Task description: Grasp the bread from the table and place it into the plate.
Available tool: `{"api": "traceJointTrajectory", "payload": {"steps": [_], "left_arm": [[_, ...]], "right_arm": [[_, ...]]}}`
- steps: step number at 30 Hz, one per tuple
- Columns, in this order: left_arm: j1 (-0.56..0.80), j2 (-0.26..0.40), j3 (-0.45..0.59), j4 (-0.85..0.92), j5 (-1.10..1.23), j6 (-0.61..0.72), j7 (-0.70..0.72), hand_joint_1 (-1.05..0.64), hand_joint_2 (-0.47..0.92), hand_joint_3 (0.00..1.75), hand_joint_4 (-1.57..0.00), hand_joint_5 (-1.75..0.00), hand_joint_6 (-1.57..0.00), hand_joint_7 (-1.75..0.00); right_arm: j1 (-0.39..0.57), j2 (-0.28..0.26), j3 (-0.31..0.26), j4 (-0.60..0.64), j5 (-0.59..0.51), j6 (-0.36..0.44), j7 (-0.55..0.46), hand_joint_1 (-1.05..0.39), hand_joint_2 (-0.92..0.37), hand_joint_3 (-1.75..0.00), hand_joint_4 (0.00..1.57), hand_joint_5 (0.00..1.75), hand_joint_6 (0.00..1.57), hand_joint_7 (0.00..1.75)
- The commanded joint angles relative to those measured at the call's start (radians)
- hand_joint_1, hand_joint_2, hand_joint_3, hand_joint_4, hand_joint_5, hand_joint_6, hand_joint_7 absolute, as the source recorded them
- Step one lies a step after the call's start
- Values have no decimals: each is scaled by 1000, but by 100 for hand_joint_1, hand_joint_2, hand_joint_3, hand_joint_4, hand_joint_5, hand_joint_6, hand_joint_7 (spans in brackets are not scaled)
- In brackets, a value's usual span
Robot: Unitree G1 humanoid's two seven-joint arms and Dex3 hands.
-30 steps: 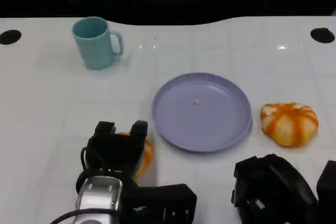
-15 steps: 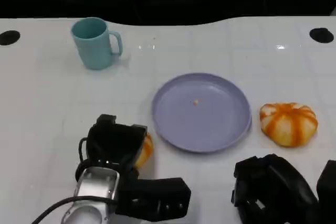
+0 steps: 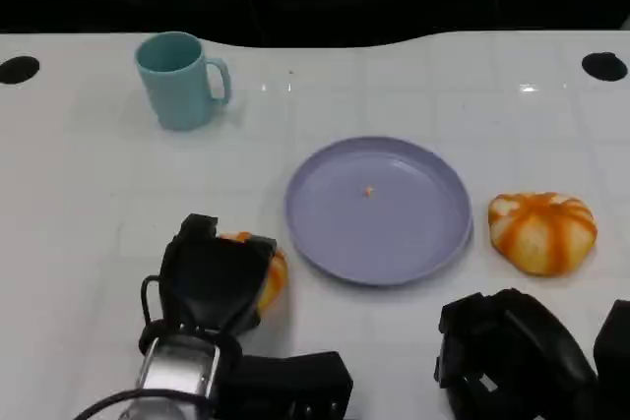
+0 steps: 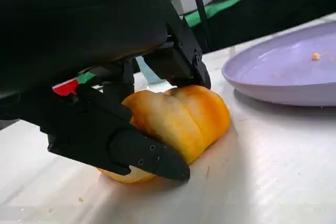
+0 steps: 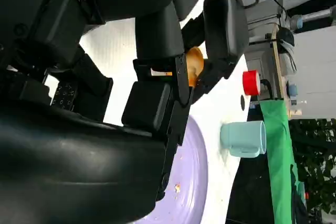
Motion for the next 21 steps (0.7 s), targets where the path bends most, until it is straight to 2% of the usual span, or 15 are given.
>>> {"api": "traceJointTrajectory", "payload": {"steps": [1,2,4,5,7,12,17,21], "left_arm": [[22,24,18,-4,-33,-34,106,-31,77,57,-86,-175,-85,-88],[24,26,24,-9,-45,-47,124,-31,74,61,-86,-175,-82,-98],[26,33,33,-23,-61,-61,141,-27,63,86,-86,-175,-67,-151],[26,37,36,-33,-65,-65,138,-27,60,92,-86,-175,-64,-162],[25,47,42,-51,-71,-70,131,-27,57,99,-85,-175,-63,-164],[20,68,64,-87,-93,-102,133,-27,58,104,-86,-175,-61,-169],[10,86,80,-121,-97,-110,116,-28,59,95,-88,-175,-68,-156],[15,96,82,-152,-83,-91,86,-30,59,91,-89,-175,-66,-167]], "right_arm": [[4,-13,-11,8,6,-15,1,-105,-5,-137,153,135,157,104],[2,-12,-12,12,11,-14,5,-105,-5,-137,152,134,157,104],[0,-7,-14,17,18,-11,7,-105,-5,-137,152,134,157,103],[-2,-5,-14,20,20,-11,6,-105,-6,-137,152,135,157,103],[-4,-3,-12,21,14,-10,0,-105,-6,-137,152,135,157,103],[-10,0,-11,28,11,-15,-3,-105,-6,-137,152,136,157,104],[-19,1,-9,30,6,-4,-12,-105,-6,-137,152,135,157,105],[-16,-1,-4,21,-1,-2,-16,-105,-3,-139,152,135,157,105]]}}
